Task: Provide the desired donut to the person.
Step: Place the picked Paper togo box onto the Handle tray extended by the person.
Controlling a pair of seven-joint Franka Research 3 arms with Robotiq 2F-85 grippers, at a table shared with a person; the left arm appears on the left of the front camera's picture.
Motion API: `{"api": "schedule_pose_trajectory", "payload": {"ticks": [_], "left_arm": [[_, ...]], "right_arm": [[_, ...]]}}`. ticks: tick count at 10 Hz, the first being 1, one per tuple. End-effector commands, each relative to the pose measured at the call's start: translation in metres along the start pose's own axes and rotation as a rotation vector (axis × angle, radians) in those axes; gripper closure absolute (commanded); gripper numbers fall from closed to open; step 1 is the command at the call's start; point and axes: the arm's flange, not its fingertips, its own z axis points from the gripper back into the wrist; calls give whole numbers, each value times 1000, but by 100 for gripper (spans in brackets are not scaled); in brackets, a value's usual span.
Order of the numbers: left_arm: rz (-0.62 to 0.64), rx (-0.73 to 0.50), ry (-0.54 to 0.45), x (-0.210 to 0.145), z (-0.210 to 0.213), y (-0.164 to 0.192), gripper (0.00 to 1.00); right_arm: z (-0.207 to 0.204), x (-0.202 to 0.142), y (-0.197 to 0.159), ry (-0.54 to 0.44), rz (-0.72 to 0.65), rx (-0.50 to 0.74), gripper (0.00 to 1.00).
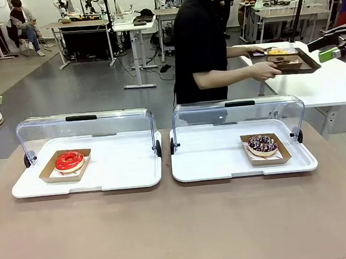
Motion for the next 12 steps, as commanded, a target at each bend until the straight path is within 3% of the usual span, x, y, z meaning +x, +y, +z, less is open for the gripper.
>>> {"api": "schedule_pose_trajectory", "payload": {"ticks": [1,12], "left_arm": [[-6,4,-6,1,0,-2,0],[-6,4,-6,1,0,-2,0]], "right_arm": [[0,0,0,0,0,-3,0],[0,0,0,0,0,-3,0]]}}
